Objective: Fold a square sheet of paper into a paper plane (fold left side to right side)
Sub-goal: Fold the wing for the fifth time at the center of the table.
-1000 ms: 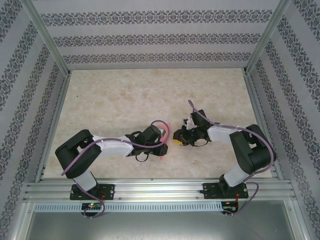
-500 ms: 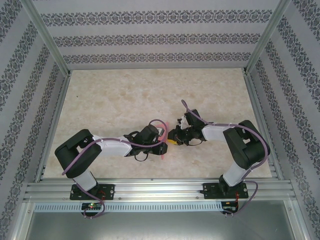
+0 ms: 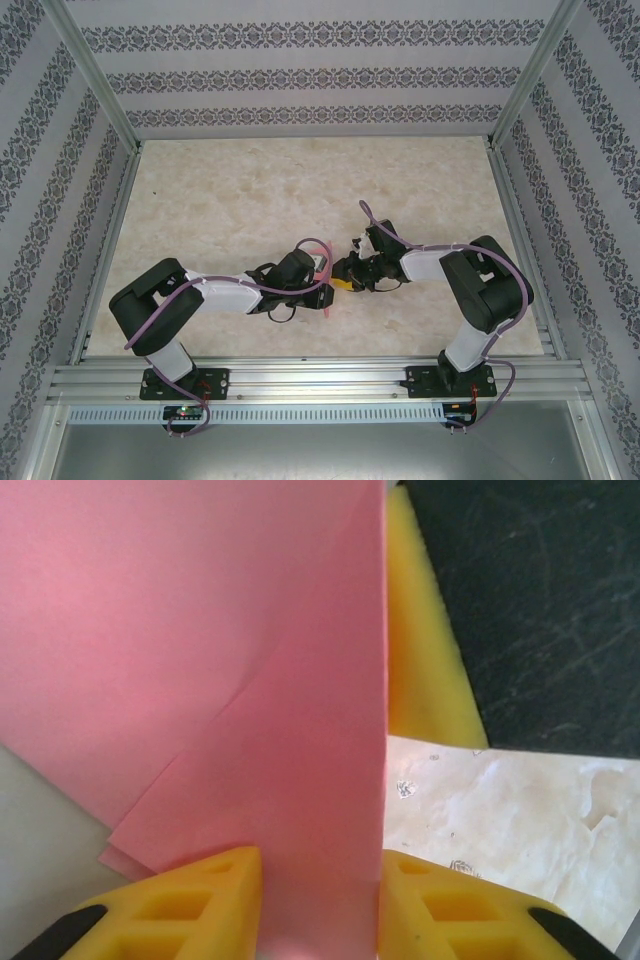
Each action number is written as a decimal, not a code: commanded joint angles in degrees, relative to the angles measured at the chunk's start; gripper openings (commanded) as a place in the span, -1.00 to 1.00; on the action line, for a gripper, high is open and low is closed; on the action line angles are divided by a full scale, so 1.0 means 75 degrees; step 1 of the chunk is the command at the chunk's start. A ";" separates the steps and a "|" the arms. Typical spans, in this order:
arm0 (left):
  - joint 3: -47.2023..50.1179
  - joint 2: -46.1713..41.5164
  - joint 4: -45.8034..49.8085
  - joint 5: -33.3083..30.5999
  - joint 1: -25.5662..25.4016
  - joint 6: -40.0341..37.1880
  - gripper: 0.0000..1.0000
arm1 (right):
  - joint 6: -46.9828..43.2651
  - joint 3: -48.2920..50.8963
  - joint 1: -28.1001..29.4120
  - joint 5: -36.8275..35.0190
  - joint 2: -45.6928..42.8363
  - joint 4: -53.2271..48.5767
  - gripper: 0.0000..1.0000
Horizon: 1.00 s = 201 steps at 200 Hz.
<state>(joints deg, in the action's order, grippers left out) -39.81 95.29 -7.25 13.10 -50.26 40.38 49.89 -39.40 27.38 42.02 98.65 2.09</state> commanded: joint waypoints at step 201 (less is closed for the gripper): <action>0.0806 -0.0201 -0.1303 0.0426 0.0455 0.0569 -0.54 | -0.0571 -0.0413 0.0311 -0.0282 0.0175 0.0340 -0.11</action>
<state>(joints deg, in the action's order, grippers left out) -34.50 94.50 -14.83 15.81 -47.62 44.03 45.10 -41.25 28.86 40.53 98.94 2.02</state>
